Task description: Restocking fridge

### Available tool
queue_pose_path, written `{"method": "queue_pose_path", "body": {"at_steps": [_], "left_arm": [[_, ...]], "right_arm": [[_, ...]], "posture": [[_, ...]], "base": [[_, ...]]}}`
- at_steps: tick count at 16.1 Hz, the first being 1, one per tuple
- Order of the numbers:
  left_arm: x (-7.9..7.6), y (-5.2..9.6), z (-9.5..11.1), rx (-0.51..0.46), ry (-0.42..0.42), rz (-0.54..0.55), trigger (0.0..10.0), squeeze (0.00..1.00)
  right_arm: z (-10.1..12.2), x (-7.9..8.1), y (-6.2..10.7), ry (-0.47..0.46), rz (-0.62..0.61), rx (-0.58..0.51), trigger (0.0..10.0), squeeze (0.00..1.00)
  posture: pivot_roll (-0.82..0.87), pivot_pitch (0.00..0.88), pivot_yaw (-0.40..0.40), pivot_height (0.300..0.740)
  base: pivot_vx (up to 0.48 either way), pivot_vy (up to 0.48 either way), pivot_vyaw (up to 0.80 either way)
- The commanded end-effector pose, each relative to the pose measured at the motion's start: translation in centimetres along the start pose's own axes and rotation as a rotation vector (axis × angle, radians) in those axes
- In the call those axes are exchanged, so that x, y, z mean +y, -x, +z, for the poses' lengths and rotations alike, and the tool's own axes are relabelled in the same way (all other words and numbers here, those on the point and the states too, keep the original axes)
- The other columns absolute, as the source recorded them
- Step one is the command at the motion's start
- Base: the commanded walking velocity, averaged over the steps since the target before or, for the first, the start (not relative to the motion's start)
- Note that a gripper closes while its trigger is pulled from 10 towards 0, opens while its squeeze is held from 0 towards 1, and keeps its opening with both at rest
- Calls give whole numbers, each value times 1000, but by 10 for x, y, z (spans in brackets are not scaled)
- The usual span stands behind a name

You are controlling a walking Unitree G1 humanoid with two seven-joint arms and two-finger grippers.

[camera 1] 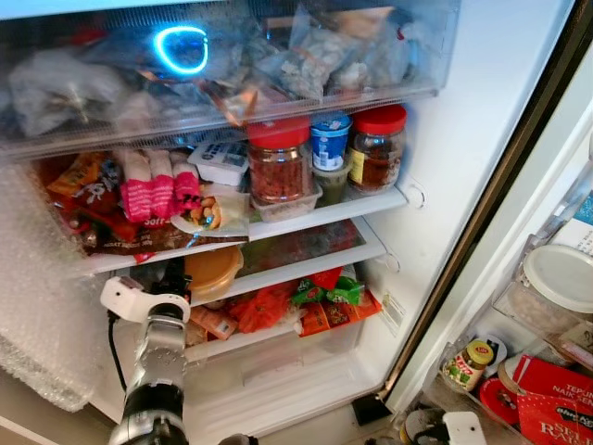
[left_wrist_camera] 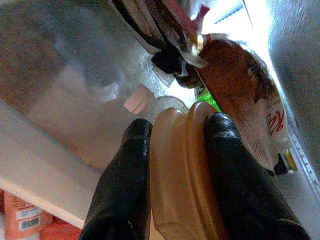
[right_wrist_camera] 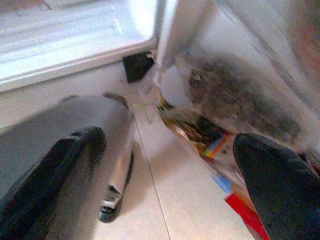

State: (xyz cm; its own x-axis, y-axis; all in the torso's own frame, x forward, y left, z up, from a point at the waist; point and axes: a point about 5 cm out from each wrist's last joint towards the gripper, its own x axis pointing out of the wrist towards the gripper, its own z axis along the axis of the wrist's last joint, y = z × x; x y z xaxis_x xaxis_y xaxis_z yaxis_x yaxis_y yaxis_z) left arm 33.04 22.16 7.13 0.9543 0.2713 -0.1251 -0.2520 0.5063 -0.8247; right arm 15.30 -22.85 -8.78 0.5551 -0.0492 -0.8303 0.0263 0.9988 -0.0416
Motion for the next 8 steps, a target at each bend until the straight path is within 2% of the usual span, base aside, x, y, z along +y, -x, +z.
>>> {"method": "queue_pose_path", "body": {"at_steps": [1, 8], "left_arm": [[-7, -6, 2, -2, -40, -25, 10000, 0], [-15, -20, 8, -10, -76, -6, 10000, 0]], "right_arm": [[-14, 0, 3, -4, 2, 49, 10000, 0], [-17, -7, 5, -1, -6, 47, 10000, 0]], "posture": [[-123, 37, -16, 643], [-181, 91, -39, 643]], "base": [[0, 0, 0], [0, 0, 0]]}}
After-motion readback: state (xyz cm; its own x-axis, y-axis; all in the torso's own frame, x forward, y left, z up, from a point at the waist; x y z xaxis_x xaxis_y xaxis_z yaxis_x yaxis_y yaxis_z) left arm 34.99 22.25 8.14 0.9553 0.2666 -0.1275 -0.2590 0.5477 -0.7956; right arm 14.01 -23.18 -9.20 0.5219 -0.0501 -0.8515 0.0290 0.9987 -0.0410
